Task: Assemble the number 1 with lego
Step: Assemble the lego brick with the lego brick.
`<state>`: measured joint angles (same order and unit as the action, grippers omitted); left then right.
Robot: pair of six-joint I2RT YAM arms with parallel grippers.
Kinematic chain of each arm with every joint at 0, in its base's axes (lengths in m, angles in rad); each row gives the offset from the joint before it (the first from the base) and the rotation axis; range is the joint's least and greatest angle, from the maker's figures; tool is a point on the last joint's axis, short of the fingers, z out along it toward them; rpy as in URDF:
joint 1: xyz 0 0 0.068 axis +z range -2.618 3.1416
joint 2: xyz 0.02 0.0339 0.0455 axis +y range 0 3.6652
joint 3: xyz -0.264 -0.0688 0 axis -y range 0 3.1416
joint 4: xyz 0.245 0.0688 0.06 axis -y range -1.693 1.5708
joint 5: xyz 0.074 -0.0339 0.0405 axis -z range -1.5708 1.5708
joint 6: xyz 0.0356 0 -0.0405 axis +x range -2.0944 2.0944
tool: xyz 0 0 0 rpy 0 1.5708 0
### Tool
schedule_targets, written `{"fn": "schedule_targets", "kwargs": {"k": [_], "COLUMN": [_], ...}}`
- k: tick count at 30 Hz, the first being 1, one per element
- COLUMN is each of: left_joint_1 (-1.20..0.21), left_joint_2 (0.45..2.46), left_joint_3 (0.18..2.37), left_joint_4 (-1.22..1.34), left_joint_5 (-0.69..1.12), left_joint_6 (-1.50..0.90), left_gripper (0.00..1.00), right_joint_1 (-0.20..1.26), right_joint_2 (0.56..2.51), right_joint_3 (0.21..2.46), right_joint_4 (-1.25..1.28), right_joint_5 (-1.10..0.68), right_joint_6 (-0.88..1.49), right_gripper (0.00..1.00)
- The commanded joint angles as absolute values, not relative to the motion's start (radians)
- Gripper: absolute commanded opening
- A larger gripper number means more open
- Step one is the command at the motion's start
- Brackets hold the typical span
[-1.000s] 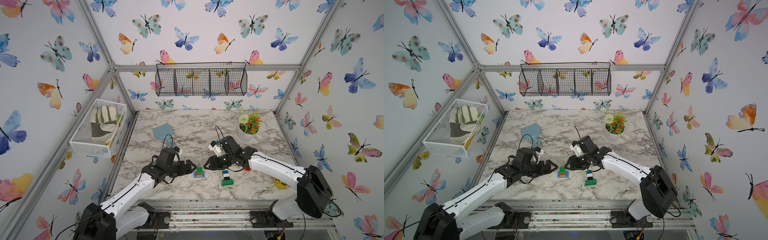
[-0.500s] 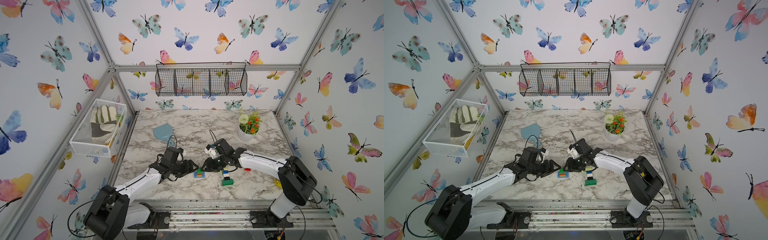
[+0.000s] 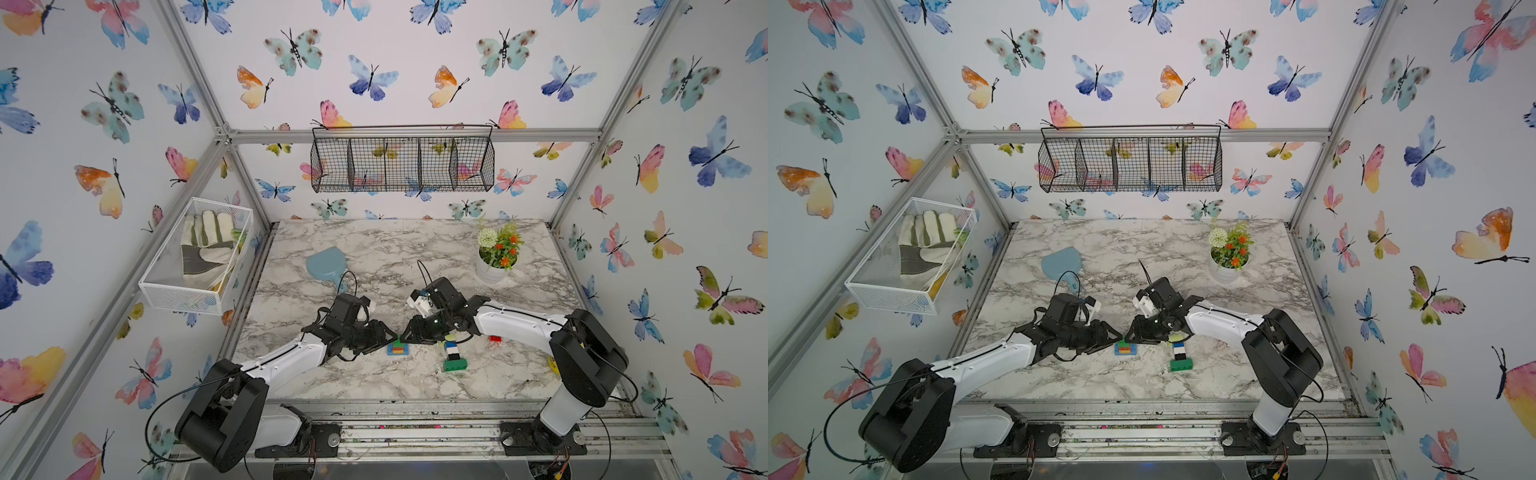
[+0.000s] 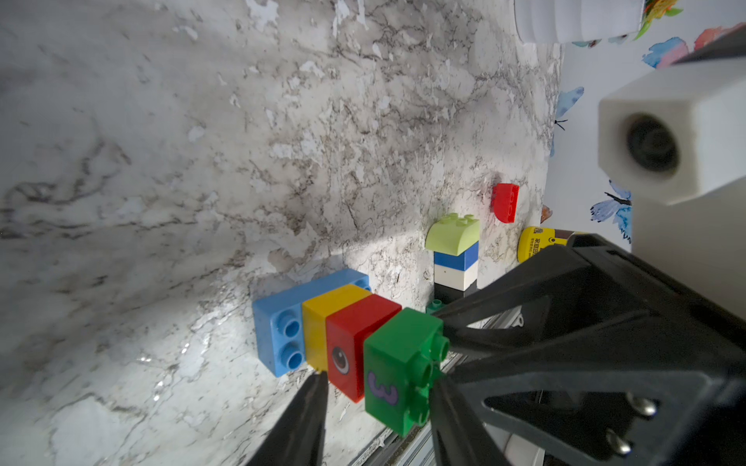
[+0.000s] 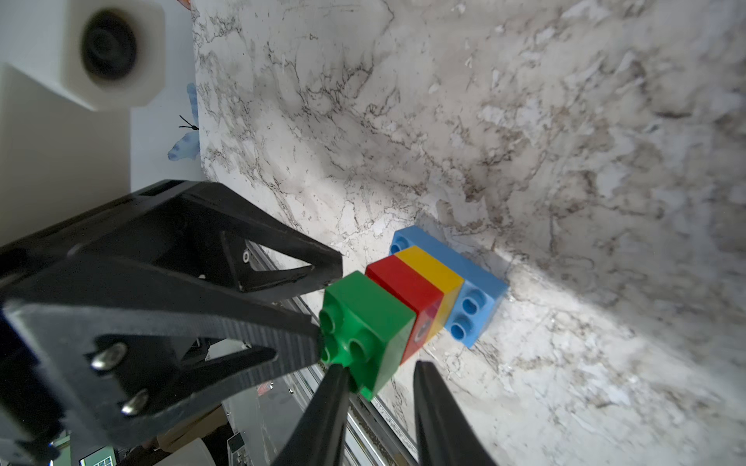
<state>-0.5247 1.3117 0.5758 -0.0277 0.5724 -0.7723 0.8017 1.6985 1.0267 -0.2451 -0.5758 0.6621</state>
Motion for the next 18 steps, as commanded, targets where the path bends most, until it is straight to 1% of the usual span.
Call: {"fn": "schedule_targets", "kwargs": {"k": [1,8,18], "left_joint_1": [-0.521,-0.521,-0.525], "left_joint_2": [1.331,1.339,1.384], "left_joint_3": [0.557,0.547,0.513], "left_joint_4": [-0.021,-0.070,-0.079], "left_joint_5": [0.589,0.567,0.551], "left_joint_6": [-0.764,-0.742,-0.720], "left_gripper": [0.38,0.30,0.24], "right_joint_1": [0.812,0.820,0.831], "right_joint_2": [1.730,1.753,1.779], "right_joint_3": [1.053,1.086,1.090], "right_joint_4": [-0.266,-0.331,-0.393], "right_joint_5": [-0.564,-0.522,-0.468], "right_joint_6": [0.661,0.644,0.634], "right_gripper": [0.31,0.29,0.24]}}
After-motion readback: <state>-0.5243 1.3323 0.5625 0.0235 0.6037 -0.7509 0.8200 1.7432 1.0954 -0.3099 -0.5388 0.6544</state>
